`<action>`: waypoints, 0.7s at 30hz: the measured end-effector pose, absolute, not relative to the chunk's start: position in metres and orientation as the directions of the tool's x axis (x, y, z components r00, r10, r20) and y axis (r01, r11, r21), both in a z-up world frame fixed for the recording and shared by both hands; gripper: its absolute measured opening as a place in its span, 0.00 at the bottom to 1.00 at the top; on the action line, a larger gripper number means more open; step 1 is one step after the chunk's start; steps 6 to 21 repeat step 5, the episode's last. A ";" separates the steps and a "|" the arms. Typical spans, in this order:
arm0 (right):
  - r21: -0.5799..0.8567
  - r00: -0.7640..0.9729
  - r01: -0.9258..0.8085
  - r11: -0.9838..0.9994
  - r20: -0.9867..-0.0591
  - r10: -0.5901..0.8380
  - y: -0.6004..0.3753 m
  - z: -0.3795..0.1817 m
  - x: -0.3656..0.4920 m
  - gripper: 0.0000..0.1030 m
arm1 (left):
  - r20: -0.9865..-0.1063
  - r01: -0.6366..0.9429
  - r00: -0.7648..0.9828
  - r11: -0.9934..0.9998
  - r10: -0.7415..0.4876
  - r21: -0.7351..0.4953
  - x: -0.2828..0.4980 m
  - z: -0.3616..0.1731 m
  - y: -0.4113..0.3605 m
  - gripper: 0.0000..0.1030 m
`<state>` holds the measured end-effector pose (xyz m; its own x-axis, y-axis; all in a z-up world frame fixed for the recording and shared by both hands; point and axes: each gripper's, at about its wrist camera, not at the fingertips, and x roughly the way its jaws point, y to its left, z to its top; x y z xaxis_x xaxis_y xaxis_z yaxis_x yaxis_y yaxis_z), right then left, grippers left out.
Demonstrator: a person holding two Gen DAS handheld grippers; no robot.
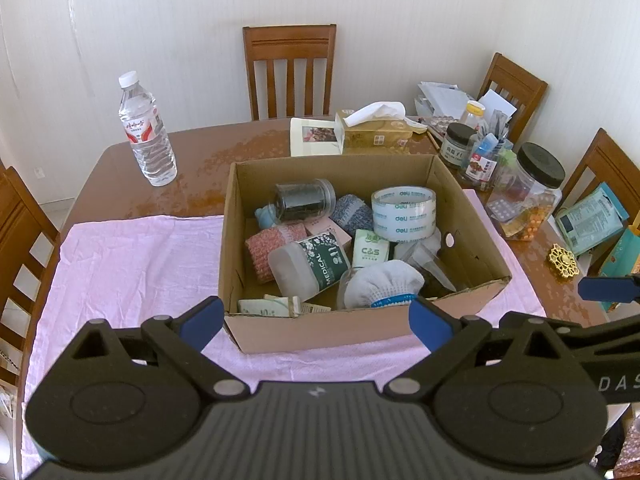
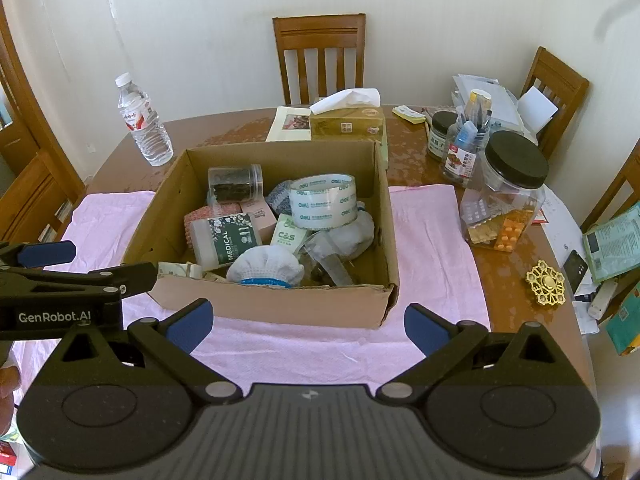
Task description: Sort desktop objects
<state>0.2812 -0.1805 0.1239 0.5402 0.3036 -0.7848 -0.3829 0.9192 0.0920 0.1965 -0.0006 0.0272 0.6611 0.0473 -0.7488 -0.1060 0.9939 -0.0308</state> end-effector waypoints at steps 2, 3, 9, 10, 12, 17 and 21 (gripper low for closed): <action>0.093 0.540 -0.384 0.919 -0.785 0.305 -0.181 0.124 0.281 1.00 | -0.749 -0.106 0.661 0.994 0.047 -0.031 0.197 0.027 -0.001 0.96; 0.094 0.539 -0.384 0.918 -0.784 0.306 -0.180 0.124 0.281 1.00 | -0.750 -0.106 0.660 0.994 0.047 -0.032 0.197 0.027 -0.001 0.96; 0.094 0.539 -0.384 0.919 -0.785 0.305 -0.180 0.124 0.281 1.00 | -0.750 -0.103 0.660 0.994 0.046 -0.030 0.197 0.027 -0.001 0.96; 0.094 0.539 -0.384 0.919 -0.785 0.305 -0.180 0.124 0.281 1.00 | -0.750 -0.103 0.660 0.994 0.046 -0.030 0.197 0.027 -0.001 0.96; 0.094 0.539 -0.384 0.919 -0.785 0.305 -0.180 0.124 0.281 1.00 | -0.750 -0.103 0.660 0.994 0.046 -0.030 0.197 0.027 -0.001 0.96; 0.094 0.539 -0.384 0.919 -0.785 0.305 -0.180 0.124 0.281 1.00 | -0.750 -0.103 0.660 0.994 0.046 -0.030 0.197 0.027 -0.001 0.96; 0.094 0.539 -0.384 0.919 -0.785 0.305 -0.180 0.124 0.281 1.00 | -0.750 -0.103 0.660 0.994 0.046 -0.030 0.197 0.027 -0.001 0.96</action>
